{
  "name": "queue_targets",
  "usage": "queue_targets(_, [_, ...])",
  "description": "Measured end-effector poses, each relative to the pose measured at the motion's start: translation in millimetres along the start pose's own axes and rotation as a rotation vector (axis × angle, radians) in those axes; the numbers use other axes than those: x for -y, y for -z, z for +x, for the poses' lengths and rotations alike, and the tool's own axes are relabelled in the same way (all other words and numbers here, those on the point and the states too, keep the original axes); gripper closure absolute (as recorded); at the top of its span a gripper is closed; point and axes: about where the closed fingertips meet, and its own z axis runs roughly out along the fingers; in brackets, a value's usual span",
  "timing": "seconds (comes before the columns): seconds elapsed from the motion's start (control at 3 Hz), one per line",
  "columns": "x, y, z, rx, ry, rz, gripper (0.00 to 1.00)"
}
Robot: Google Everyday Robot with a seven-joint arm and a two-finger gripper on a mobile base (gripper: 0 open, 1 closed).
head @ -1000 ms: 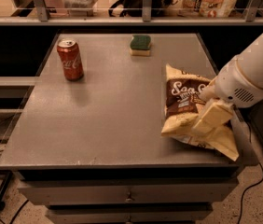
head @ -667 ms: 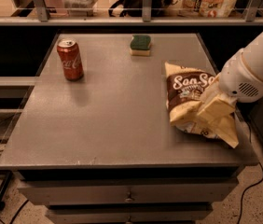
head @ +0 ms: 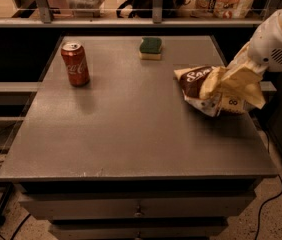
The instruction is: Move brown chip bag near sponge
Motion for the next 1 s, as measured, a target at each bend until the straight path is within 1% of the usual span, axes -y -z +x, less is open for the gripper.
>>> queue_targets(0.33, [42.8,11.7,-14.9,0.022,0.008,0.065,1.00])
queue_targets(0.67, [86.8,-1.5,-29.9,0.053,0.012,0.090,1.00])
queue_targets(1.0, [103.2,-26.1,-37.6,0.082,0.011,0.075,1.00])
